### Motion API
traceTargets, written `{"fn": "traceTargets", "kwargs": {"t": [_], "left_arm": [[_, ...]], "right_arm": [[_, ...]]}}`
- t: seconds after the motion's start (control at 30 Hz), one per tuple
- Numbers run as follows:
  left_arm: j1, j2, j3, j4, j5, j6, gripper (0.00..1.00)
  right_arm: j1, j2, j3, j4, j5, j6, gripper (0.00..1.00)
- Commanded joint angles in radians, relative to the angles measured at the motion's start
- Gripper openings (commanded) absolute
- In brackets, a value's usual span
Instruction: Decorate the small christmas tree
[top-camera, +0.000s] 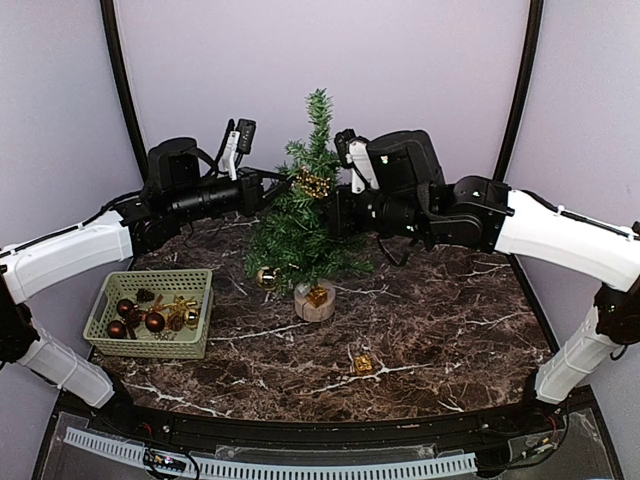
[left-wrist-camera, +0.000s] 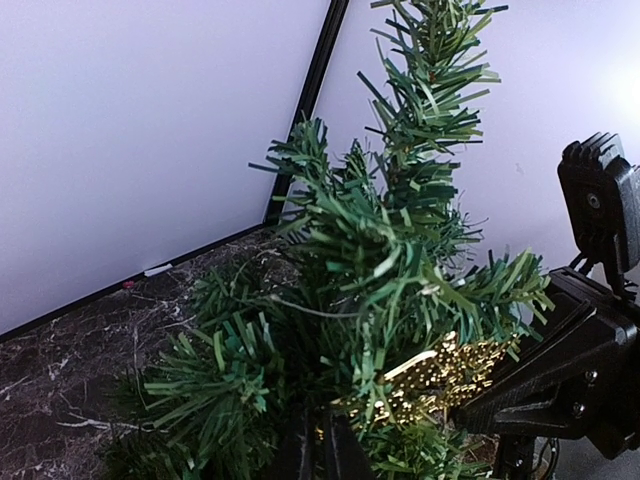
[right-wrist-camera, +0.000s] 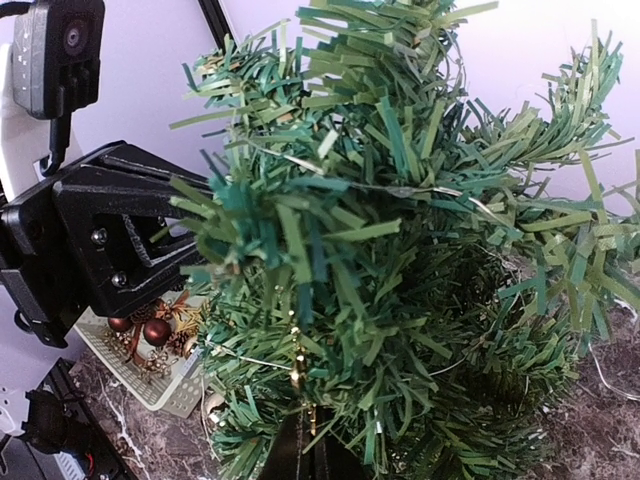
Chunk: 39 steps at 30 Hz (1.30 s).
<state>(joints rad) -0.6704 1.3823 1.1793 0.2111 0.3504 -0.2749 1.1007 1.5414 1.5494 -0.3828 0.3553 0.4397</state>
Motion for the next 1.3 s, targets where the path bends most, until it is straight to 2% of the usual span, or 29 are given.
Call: {"fn": "traceTargets", "kwargs": {"t": [0.0, 0.2, 0.37, 0.43, 0.53, 0.7, 0.87, 1.07, 1.27], "left_arm": [[0.002, 0.002, -0.017, 0.008, -0.001, -0.002, 0.06], [0.002, -0.011, -0.022, 0.008, -0.011, -0.004, 0.06], [0.003, -0.086, -0.045, 0.005, -0.047, 0.002, 0.13], [0.002, -0.113, -0.051, -0.010, -0.058, 0.003, 0.18], [0.002, -0.143, -0.067, -0.040, -0.078, 0.007, 0.23], [0.004, -0.190, -0.097, -0.075, -0.132, 0.009, 0.34], [0.004, -0.236, -0.132, -0.097, -0.150, 0.014, 0.44], [0.005, -0.348, -0.210, -0.152, -0.166, -0.010, 0.64], [0.005, -0.508, -0.335, -0.288, -0.214, -0.116, 0.74]], "right_arm": [[-0.011, 0.011, -0.015, 0.035, -0.002, 0.019, 0.00], [-0.013, -0.012, -0.031, 0.051, -0.010, 0.018, 0.02], [-0.012, -0.079, -0.100, 0.117, -0.063, 0.006, 0.36], [-0.012, -0.104, -0.127, 0.143, -0.082, 0.000, 0.46], [-0.012, -0.136, -0.165, 0.167, -0.093, -0.006, 0.57], [-0.011, -0.175, -0.208, 0.203, -0.122, -0.018, 0.68], [-0.011, -0.216, -0.241, 0.230, -0.120, -0.042, 0.74], [-0.010, -0.315, -0.334, 0.259, -0.114, -0.089, 0.75], [-0.010, -0.445, -0.501, 0.229, -0.082, -0.060, 0.76]]}}
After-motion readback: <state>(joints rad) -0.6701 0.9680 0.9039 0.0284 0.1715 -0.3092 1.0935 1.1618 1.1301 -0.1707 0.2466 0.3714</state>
